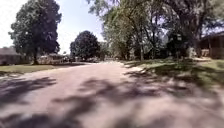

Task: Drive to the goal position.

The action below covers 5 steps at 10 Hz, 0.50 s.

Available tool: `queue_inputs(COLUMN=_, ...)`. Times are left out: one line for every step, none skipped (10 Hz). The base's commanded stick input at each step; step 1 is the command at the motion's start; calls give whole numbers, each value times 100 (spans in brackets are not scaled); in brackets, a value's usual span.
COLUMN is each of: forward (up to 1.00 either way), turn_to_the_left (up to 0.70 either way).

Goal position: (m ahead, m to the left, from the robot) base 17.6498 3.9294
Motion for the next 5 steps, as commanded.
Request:
queue_inputs(forward=50, turn_to_the_left=0)
queue_inputs(forward=50, turn_to_the_left=0)
queue_inputs(forward=50, turn_to_the_left=0)
queue_inputs(forward=50, turn_to_the_left=0)
queue_inputs(forward=50, turn_to_the_left=0)
